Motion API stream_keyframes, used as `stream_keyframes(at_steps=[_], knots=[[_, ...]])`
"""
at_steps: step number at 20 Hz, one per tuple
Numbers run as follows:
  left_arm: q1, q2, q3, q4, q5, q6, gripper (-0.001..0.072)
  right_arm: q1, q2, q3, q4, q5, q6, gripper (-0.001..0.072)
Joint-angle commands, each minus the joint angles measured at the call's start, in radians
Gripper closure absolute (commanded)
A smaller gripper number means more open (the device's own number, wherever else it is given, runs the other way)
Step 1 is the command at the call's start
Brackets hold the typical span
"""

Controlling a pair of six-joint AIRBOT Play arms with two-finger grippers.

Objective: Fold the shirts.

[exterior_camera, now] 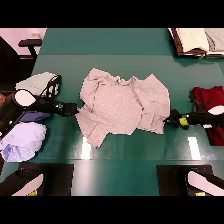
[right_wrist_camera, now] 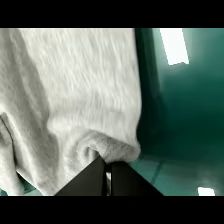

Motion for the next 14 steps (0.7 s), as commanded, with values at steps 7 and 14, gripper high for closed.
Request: stream_keyframes(at_steps=[7,14], knots=[[0.001,0.0,0.079,0.108,-0.105,0.0,0.0684,0.014,0.004,0.356,-0.335,0.118,0.053,0.0698],[0.0,0.0,0.079,0.103,-0.124,0.002,0.0683,0.004,0.004,0.467,-0.337,0.138,0.053,0.0409]])
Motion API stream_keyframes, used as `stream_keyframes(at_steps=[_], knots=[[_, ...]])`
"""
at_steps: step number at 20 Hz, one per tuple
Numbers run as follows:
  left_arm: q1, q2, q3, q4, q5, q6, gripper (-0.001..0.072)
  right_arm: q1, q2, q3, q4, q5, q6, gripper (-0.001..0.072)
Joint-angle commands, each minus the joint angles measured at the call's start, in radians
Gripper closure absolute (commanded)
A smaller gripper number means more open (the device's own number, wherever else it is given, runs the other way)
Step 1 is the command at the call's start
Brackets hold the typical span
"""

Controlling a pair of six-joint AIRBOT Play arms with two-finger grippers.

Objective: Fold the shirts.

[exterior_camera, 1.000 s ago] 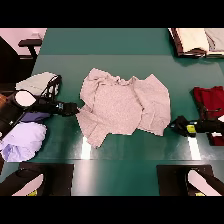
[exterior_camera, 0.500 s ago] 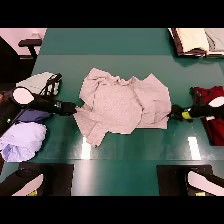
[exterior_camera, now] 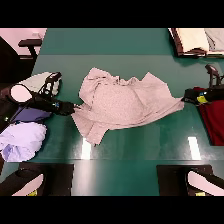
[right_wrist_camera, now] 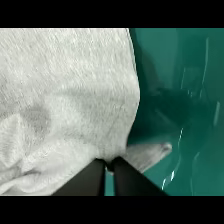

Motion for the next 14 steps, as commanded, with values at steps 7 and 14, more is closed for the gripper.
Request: stream_keyframes(at_steps=[7,14], knots=[[0.001,0.0,0.002,0.002,-0.02,0.003,0.0683,-0.286,0.093,-0.204,0.06,0.096,-0.029,0.0322],[0.0,0.0,0.002,-0.002,-0.023,0.003,0.0683,-0.358,0.013,-0.382,0.403,0.007,-0.174,0.0326]])
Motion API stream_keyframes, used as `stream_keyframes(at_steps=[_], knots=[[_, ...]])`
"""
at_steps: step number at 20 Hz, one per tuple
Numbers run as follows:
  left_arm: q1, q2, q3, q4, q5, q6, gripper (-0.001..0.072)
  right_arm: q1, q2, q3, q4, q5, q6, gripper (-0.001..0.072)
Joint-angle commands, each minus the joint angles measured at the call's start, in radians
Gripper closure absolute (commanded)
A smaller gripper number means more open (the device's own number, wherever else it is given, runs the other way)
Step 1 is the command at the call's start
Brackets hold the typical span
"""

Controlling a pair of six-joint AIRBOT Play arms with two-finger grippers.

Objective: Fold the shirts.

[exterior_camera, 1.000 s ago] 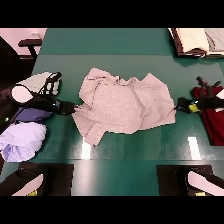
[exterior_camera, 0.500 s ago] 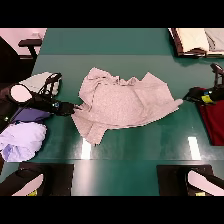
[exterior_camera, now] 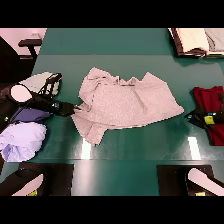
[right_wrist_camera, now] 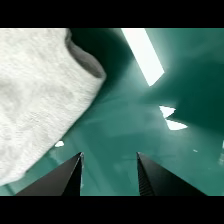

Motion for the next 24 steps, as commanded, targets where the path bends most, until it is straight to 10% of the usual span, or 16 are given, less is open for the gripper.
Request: stream_keyframes(at_steps=[1,5,9,24], knots=[[0.001,0.0,0.001,-0.001,-0.001,0.0,0.0683,0.012,-0.035,-0.049,0.153,-0.068,-0.053,0.0326],[0.001,0.0,0.001,-0.001,0.008,0.0,0.0683,0.132,-0.092,-0.036,0.182,-0.175,-0.053,0.0337],[0.001,0.007,0.025,0.005,0.018,-0.013,0.0684,0.242,-0.127,0.063,0.171,-0.232,-0.053,0.07],[0.0,0.26,1.141,0.213,-0.029,-0.16,0.0685,0.098,0.485,0.906,0.059,-0.018,-0.04,0.0699]])
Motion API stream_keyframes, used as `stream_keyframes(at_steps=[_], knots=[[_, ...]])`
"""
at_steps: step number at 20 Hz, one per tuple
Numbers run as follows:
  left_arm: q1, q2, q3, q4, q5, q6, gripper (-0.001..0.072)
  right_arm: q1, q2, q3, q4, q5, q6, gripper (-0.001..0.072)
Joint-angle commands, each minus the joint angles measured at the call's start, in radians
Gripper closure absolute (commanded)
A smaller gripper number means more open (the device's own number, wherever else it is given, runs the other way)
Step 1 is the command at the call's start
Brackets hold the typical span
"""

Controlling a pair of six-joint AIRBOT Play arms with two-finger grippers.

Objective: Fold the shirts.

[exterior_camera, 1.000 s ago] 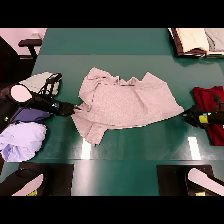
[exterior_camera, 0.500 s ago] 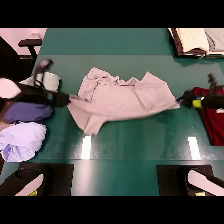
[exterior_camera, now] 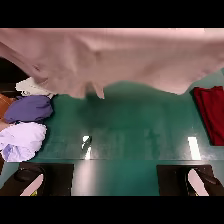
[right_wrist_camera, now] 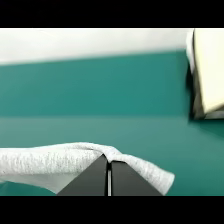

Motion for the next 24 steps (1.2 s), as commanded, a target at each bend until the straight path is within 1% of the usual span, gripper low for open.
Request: stream_keyframes(at_steps=[1,4,6,8,10,12,13,15,16,17,20,22,24], knots=[[0.0,0.009,0.24,0.009,0.009,-0.027,0.0685,-0.083,0.078,0.185,-0.008,0.085,0.019,0.0699],[0.0,0.006,0.283,0.013,0.02,-0.039,0.0685,-0.169,0.039,0.312,-0.006,0.228,0.059,0.0699],[-0.001,-0.014,0.259,0.029,-0.043,-0.045,0.0685,-0.174,-0.021,0.376,-0.006,0.312,0.105,0.07],[0.0,-0.042,0.182,0.063,-0.116,-0.045,0.0685,-0.137,-0.096,0.402,-0.006,0.385,0.163,0.07],[0.0,-0.098,0.067,0.088,-0.177,-0.045,0.0685,-0.065,-0.174,0.369,-0.009,0.44,0.22,0.07],[0.0,-0.169,-0.077,0.084,-0.185,-0.043,0.0684,0.032,-0.254,0.277,-0.018,0.464,0.253,0.07],[0.0,-0.207,-0.149,0.083,-0.175,-0.042,0.0684,0.094,-0.298,0.219,-0.063,0.463,0.269,0.07],[0.0,-0.295,-0.289,0.083,-0.127,-0.042,0.0684,0.203,-0.389,0.105,-0.199,0.444,0.307,0.07],[0.0,-0.346,-0.348,0.084,-0.079,-0.041,0.0684,0.243,-0.444,0.056,-0.263,0.426,0.32,0.07],[0.0,-0.398,-0.386,0.087,-0.027,-0.041,0.0684,0.267,-0.499,0.024,-0.294,0.408,0.33,0.07],[0.0,-0.574,-0.397,0.091,0.148,-0.04,0.0684,0.278,-0.681,0.019,-0.292,0.332,0.33,0.07],[0.0,-0.66,-0.378,0.09,0.259,-0.04,0.0684,0.277,-0.784,0.084,-0.293,0.286,0.312,0.07],[0.0,-0.721,-0.346,0.091,0.327,-0.032,0.0684,0.277,-0.863,0.173,-0.292,0.246,0.275,0.07]])
